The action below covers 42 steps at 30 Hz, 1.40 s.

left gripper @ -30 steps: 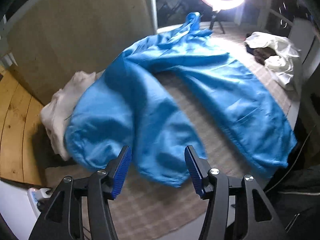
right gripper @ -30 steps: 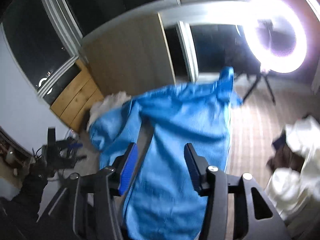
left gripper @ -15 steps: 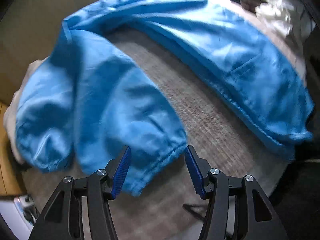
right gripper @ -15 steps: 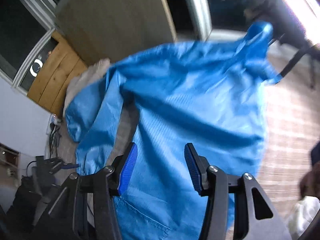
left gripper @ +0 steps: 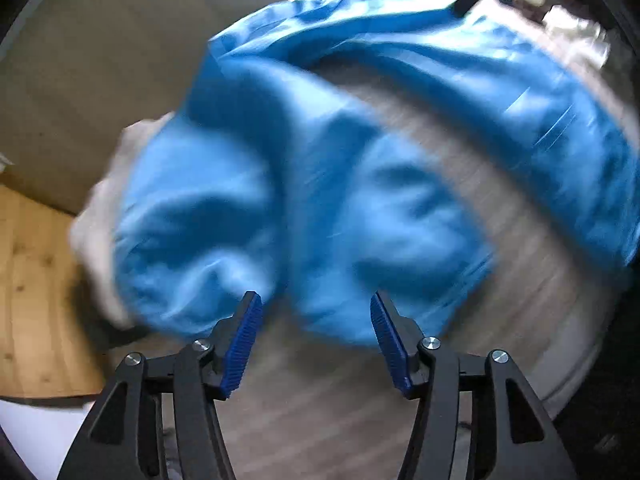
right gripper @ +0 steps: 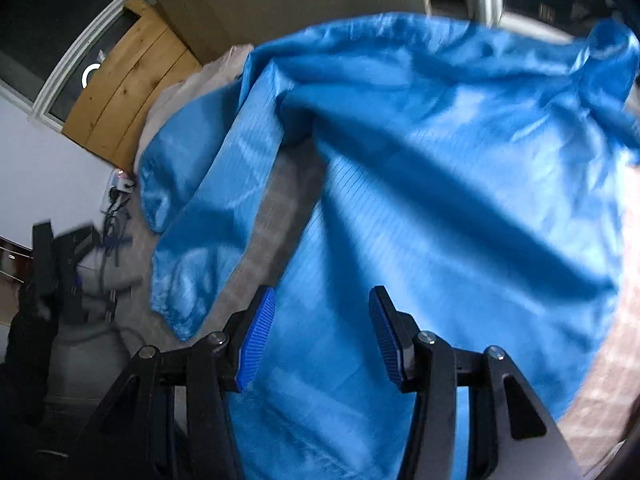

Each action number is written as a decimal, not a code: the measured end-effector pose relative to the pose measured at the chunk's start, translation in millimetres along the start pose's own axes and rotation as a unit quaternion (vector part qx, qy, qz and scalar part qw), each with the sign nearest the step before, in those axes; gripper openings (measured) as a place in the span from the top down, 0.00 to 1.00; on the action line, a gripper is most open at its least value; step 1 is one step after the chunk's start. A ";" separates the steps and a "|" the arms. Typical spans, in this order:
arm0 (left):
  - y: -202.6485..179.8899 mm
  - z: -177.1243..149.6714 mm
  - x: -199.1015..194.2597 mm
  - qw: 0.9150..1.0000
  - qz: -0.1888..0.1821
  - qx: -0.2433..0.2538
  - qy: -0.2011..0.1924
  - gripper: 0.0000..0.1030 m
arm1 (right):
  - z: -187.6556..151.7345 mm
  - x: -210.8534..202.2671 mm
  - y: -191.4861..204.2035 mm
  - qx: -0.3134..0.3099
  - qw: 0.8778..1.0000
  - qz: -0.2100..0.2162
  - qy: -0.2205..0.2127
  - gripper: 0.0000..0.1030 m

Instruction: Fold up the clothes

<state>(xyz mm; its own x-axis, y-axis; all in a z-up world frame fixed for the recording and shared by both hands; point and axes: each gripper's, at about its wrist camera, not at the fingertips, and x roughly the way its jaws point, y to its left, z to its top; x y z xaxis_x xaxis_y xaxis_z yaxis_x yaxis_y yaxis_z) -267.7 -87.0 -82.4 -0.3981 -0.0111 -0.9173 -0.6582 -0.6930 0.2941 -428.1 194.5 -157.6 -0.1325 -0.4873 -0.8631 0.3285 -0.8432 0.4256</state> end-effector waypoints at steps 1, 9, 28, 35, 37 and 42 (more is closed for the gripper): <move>6.8 -5.8 5.7 1.000 0.010 0.007 0.010 0.46 | -0.9 5.7 2.2 0.002 1.000 0.003 0.006 0.53; 15.5 -7.5 51.4 0.997 0.023 0.073 0.015 0.44 | 2.5 48.1 18.3 -0.006 0.999 -0.001 0.052 0.53; 195.4 40.9 -61.1 0.951 -0.101 -0.271 -0.108 0.99 | -10.8 58.8 -23.8 0.035 0.997 -0.027 0.058 0.53; 319.6 47.6 -59.8 0.904 -0.031 -0.412 -0.106 0.91 | -10.1 57.1 -28.7 0.039 0.997 -0.019 0.056 0.53; 331.1 50.9 -32.0 0.911 0.042 -0.407 -0.049 0.79 | -10.3 56.6 -29.4 0.042 0.997 -0.018 0.056 0.53; 311.2 48.3 -7.8 0.920 0.125 -0.372 0.002 0.62 | -11.1 54.8 -22.2 0.028 0.997 -0.037 0.059 0.53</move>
<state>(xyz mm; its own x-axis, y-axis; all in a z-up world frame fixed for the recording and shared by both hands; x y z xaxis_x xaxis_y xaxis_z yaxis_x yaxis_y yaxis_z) -500.2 -267.7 29.3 -0.4746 -0.2397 -0.8469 0.0745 -0.9697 0.2326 -432.2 189.0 -217.4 -0.0419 -0.3957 -0.9174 0.2683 -0.8890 0.3711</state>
